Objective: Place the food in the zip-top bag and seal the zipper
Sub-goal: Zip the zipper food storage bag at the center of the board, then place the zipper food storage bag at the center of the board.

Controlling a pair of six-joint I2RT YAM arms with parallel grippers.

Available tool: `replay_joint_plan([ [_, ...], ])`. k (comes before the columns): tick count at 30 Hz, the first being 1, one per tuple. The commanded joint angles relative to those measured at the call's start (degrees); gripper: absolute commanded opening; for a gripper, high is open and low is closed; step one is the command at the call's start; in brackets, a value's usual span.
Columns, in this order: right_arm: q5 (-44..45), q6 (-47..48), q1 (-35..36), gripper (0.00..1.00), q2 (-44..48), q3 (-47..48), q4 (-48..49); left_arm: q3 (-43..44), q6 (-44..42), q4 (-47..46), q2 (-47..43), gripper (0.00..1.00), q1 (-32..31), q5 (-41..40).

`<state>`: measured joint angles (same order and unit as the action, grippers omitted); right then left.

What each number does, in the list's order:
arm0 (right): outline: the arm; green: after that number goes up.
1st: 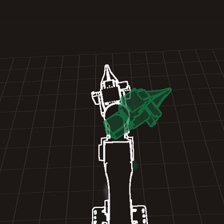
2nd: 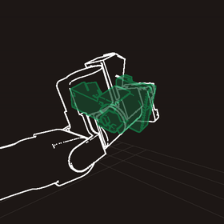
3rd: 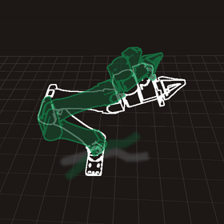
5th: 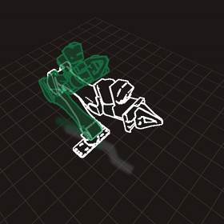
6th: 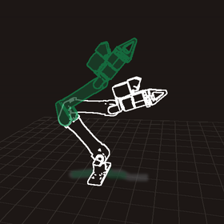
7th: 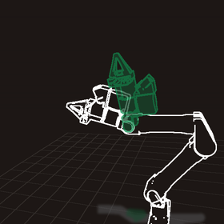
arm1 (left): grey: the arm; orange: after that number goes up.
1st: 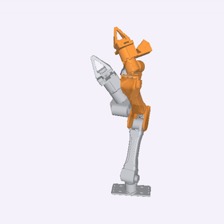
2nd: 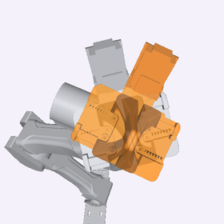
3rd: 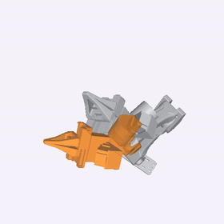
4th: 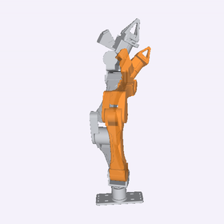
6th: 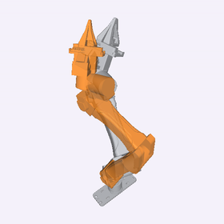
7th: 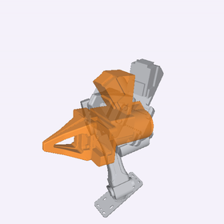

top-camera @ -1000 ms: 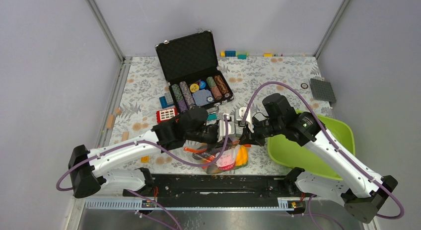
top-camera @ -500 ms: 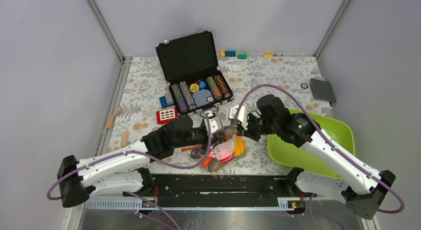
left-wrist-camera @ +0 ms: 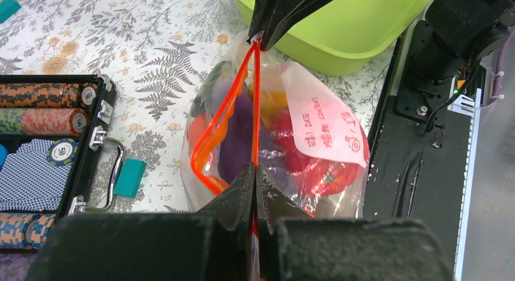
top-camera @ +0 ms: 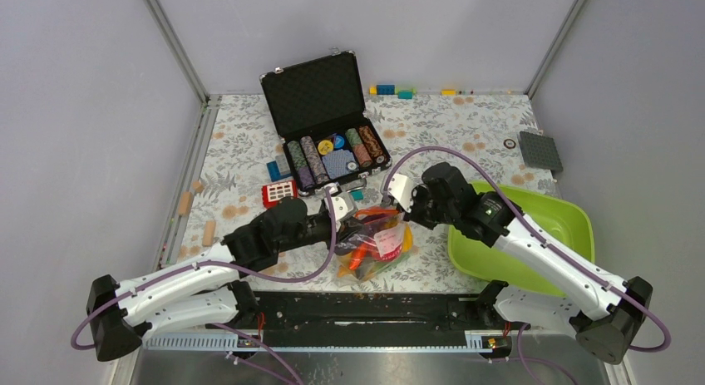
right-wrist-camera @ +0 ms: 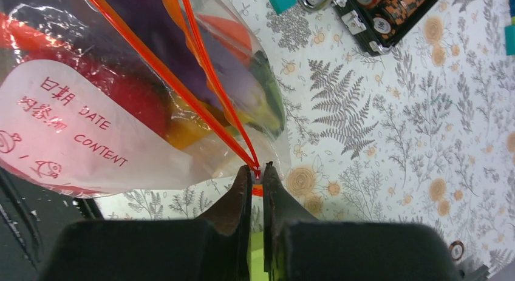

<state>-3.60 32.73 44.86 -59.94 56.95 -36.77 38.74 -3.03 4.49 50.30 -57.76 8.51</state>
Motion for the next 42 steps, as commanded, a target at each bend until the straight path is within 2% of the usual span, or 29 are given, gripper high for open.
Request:
replay_joint_plan([
  [1,20.15,5.46,-4.81,0.00,2.50,-3.75,-6.51,-0.56,0.57,8.24,-2.41,0.00,0.79,-1.72],
  [10,8.86,6.39,-4.87,0.14,5.75,-4.40,-1.20,-0.11,-1.09,2.84,-1.32,0.00,1.07,-0.11],
  [16,-0.18,5.95,-4.87,0.38,10.48,-5.68,2.69,-1.38,-2.42,-3.51,-0.64,0.00,1.73,0.08],
  [19,-3.57,5.32,-4.84,0.51,13.14,-6.78,5.54,-1.08,-3.67,-4.21,0.22,0.00,3.40,1.09],
  [22,-6.62,3.31,-4.84,0.66,16.43,-8.24,9.44,-1.92,-2.50,-8.38,1.76,0.00,8.86,6.01],
  [23,-7.12,2.15,-4.80,0.75,17.63,-8.77,11.12,-2.01,-1.52,-9.55,2.61,0.00,11.53,8.32],
  [25,-7.98,-1.04,-4.90,0.98,19.84,-10.45,15.70,-2.01,-0.21,-11.52,5.00,0.00,17.00,12.47],
  [26,-7.75,-4.01,-4.81,1.00,21.23,-11.42,18.43,-2.00,-0.09,-12.24,5.99,0.00,18.78,13.54],
  [30,1.31,-17.19,-4.92,1.00,22.60,-13.68,27.80,-1.23,0.41,-14.26,10.54,0.00,24.43,17.72],
  [33,13.93,-28.06,-4.91,1.00,21.90,-14.37,32.10,-0.64,1.81,-15.30,12.92,0.00,27.60,20.50],
  [35,22.68,-33.86,-4.93,1.00,21.07,-14.61,32.67,-0.99,2.64,-16.35,13.60,0.00,28.92,19.34],
  [37,28.83,-36.26,-4.89,1.00,20.23,-14.89,32.19,-1.59,2.79,-16.98,13.86,0.00,29.63,16.48],
  [40,33.45,-39.24,-4.88,1.00,19.70,-14.87,30.16,-2.45,2.76,-16.94,13.56,0.00,30.20,12.88],
  [42,34.46,-40.07,-4.93,1.00,19.82,-15.25,29.52,-2.91,2.57,-16.66,13.19,0.07,30.20,12.41],
])
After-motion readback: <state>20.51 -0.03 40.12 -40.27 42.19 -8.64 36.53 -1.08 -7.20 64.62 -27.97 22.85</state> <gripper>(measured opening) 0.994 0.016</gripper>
